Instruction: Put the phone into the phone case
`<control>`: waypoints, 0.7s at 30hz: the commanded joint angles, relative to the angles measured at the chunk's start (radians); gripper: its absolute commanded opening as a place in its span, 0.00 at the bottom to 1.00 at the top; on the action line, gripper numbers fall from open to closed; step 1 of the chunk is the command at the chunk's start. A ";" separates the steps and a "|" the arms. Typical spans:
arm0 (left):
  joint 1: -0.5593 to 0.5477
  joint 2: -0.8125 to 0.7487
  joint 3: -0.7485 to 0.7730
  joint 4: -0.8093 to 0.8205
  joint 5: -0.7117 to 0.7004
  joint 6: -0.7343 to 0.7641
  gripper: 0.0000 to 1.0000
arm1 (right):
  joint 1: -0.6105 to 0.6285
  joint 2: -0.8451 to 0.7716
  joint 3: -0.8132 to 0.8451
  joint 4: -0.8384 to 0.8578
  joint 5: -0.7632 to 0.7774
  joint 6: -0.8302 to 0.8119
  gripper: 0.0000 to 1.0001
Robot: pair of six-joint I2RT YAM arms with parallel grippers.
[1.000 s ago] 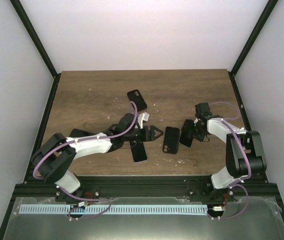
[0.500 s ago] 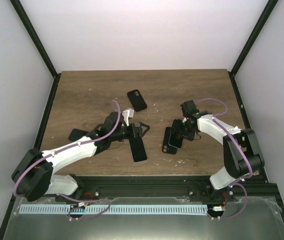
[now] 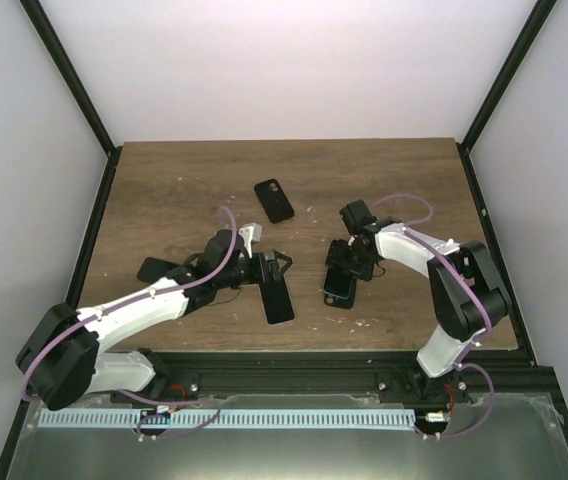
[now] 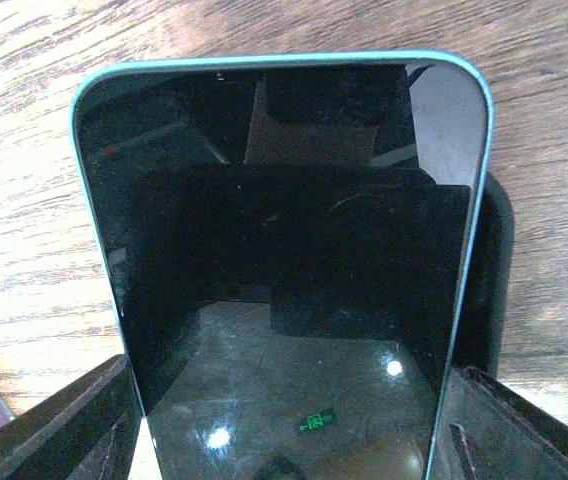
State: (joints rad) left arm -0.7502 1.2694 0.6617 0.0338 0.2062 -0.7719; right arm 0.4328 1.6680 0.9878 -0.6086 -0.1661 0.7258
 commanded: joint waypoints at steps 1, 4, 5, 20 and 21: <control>0.007 -0.013 -0.006 -0.010 -0.013 0.023 0.84 | 0.024 0.011 0.029 -0.016 0.013 0.008 0.65; 0.007 -0.006 -0.008 -0.005 -0.009 0.020 0.84 | 0.025 0.002 0.023 -0.027 0.024 0.003 0.65; 0.007 -0.004 -0.008 -0.005 -0.006 0.021 0.84 | 0.024 -0.001 0.022 -0.031 0.024 0.000 0.65; 0.007 0.030 -0.007 0.009 0.015 0.010 0.84 | 0.026 -0.040 0.005 -0.065 0.030 -0.029 0.63; 0.006 0.032 -0.006 0.009 0.017 0.011 0.84 | 0.026 -0.038 0.005 -0.069 0.028 -0.031 0.63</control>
State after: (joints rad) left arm -0.7460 1.2873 0.6605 0.0280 0.2092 -0.7647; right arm 0.4484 1.6577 0.9874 -0.6430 -0.1444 0.7116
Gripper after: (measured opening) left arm 0.844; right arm 0.765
